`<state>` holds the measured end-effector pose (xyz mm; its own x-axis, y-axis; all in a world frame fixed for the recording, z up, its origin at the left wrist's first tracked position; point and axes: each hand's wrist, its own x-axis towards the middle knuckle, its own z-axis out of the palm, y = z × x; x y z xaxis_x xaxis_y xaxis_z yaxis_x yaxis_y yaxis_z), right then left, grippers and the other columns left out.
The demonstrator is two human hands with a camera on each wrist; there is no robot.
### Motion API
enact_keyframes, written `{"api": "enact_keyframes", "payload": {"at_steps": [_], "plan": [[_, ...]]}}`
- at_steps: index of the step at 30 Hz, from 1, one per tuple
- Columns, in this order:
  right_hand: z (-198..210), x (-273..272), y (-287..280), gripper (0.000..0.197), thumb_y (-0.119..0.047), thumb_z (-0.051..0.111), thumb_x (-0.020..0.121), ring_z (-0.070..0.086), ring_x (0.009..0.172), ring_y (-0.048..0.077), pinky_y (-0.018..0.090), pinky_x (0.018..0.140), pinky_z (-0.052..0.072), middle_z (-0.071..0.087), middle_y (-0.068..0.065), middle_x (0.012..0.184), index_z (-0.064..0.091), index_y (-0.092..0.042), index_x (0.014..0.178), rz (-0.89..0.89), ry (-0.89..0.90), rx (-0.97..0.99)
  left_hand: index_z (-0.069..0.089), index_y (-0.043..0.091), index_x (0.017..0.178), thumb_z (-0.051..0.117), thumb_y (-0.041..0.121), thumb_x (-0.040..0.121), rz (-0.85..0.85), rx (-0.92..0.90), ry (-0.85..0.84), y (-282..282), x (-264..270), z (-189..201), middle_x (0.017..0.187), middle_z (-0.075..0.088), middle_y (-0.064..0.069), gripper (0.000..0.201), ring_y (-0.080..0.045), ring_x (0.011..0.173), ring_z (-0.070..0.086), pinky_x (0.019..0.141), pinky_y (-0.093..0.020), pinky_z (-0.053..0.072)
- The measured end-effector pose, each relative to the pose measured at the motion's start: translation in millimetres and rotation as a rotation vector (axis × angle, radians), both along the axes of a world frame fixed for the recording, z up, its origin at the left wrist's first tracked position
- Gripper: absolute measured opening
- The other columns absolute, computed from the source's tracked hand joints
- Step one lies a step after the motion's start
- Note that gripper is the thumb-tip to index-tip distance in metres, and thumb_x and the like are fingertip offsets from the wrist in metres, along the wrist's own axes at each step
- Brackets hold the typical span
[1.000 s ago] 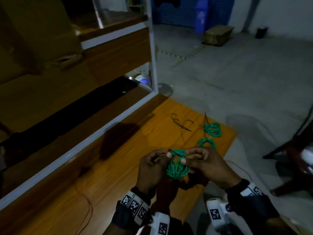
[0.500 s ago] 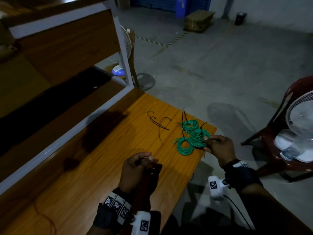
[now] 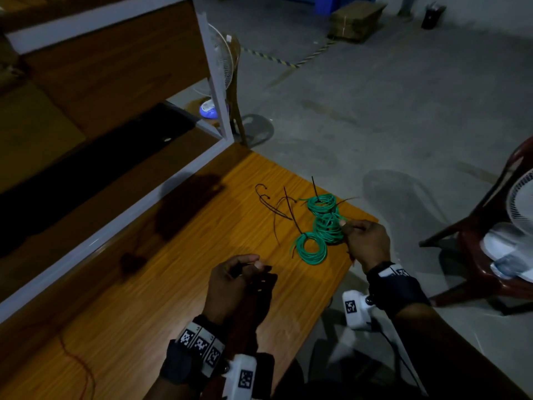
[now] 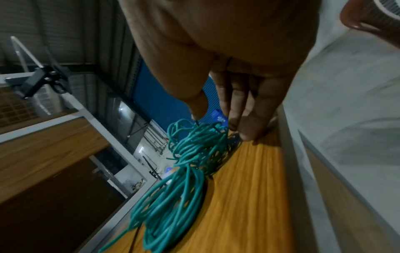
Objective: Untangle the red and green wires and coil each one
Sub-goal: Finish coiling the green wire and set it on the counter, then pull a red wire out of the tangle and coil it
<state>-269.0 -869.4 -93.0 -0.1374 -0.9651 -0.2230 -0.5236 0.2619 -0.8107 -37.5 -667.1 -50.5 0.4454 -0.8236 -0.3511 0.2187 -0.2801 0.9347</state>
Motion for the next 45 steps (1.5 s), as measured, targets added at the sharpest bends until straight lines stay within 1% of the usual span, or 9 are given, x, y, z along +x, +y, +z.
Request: {"api": "enact_keyframes", "payload": {"at_steps": [7, 14, 19, 29, 33, 36, 39, 42, 45], "plan": [[37.1, 5.3, 38.2, 0.024, -0.042, 0.070, 0.092, 0.068, 0.086, 0.022, 0.030, 0.075, 0.047, 0.072, 0.000, 0.086, 0.071, -0.018, 0.090, 0.060, 0.047, -0.208, 0.072, 0.002, 0.109, 0.070, 0.006, 0.095, 0.029, -0.001, -0.076, 11.6, 5.7, -2.3, 0.096, 0.079, -0.014, 0.015, -0.031, 0.093, 0.076, 0.082, -0.046, 0.061], [38.4, 78.4, 118.0, 0.027, -0.046, 0.075, 0.090, 0.063, 0.064, 0.018, 0.038, 0.061, 0.050, 0.065, -0.002, 0.067, 0.066, -0.024, 0.077, 0.632, -0.236, -0.074, 0.077, 0.008, 0.102, 0.071, 0.016, 0.096, 0.059, -0.005, -0.296, 68.5, 18.2, 10.6, 0.086, 0.078, 0.006, 0.012, -0.011, 0.078, 0.075, 0.066, -0.020, 0.054], [40.1, 132.4, 190.0, 0.029, -0.045, 0.068, 0.094, 0.052, 0.058, 0.001, 0.013, 0.056, 0.034, 0.057, -0.014, 0.064, 0.064, -0.022, 0.077, 1.131, -0.235, 0.049, 0.076, 0.017, 0.100, 0.074, 0.025, 0.095, 0.298, 0.107, -0.370, 170.6, 24.4, 14.4, 0.086, 0.079, 0.003, 0.010, -0.013, 0.076, 0.076, 0.069, -0.026, 0.057], [65.6, 198.2, 342.7, 0.027, -0.036, 0.074, 0.091, 0.055, 0.058, 0.004, 0.014, 0.052, 0.041, 0.061, -0.002, 0.068, 0.065, -0.016, 0.075, 1.621, -0.289, 0.133, 0.080, 0.011, 0.088, 0.080, 0.016, 0.088, 0.984, 0.239, -0.287, 401.9, -28.4, 13.2, 0.076, 0.077, -0.005, 0.004, -0.011, 0.062, 0.067, 0.059, -0.022, 0.049], [78.1, 194.0, 399.9, 0.021, -0.037, 0.074, 0.092, 0.059, 0.057, 0.004, 0.024, 0.054, 0.048, 0.065, -0.006, 0.069, 0.068, -0.023, 0.076, 1.708, -0.175, 0.100, 0.078, 0.003, 0.088, 0.077, 0.006, 0.087, 1.053, 0.155, -0.222, 458.5, -47.8, 8.0, 0.068, 0.074, -0.012, 0.003, -0.010, 0.058, 0.070, 0.052, -0.020, 0.050], [69.0, 196.9, 437.2, 0.013, -0.040, 0.074, 0.091, 0.066, 0.073, 0.003, 0.031, 0.068, 0.056, 0.069, -0.016, 0.079, 0.070, -0.030, 0.084, 1.768, -0.066, -0.015, 0.078, 0.001, 0.088, 0.077, 0.001, 0.086, 1.079, 0.082, -0.136, 491.5, -49.1, 0.8, 0.077, 0.074, -0.024, 0.002, -0.029, 0.070, 0.077, 0.063, -0.039, 0.060], [52.1, 235.6, 456.9, 0.039, -0.042, 0.069, 0.093, 0.063, 0.109, 0.009, 0.028, 0.092, 0.051, 0.063, -0.011, 0.126, 0.061, -0.029, 0.129, 1.806, 0.196, -0.293, 0.077, 0.001, 0.093, 0.078, 0.005, 0.086, 1.055, 0.017, -0.064, 519.1, -44.8, -1.2, 0.083, 0.074, -0.027, 0.009, -0.044, 0.075, 0.075, 0.075, -0.055, 0.061], [45.6, 286.8, 455.0, 0.067, -0.039, 0.061, 0.096, 0.039, 0.140, 0.033, 0.041, 0.110, 0.040, 0.038, 0.007, 0.157, 0.035, -0.021, 0.155, 1.774, 0.467, -0.466, 0.078, 0.004, 0.095, 0.079, 0.012, 0.085, 0.997, -0.014, -0.109, 533.8, -43.4, 10.8, 0.083, 0.074, -0.024, 0.013, -0.040, 0.070, 0.075, 0.067, -0.049, 0.063], [46.6, 304.8, 459.2, 0.051, -0.042, 0.059, 0.096, 0.043, 0.131, 0.041, 0.049, 0.105, 0.043, 0.052, 0.012, 0.142, 0.052, -0.020, 0.141, 1.818, 0.768, -0.500, 0.079, 0.008, 0.090, 0.078, 0.012, 0.087, 0.994, -0.014, -0.154, 540.2, -39.8, 21.3, 0.083, 0.074, -0.018, 0.006, -0.027, 0.068, 0.074, 0.058, -0.038, 0.062]]}}
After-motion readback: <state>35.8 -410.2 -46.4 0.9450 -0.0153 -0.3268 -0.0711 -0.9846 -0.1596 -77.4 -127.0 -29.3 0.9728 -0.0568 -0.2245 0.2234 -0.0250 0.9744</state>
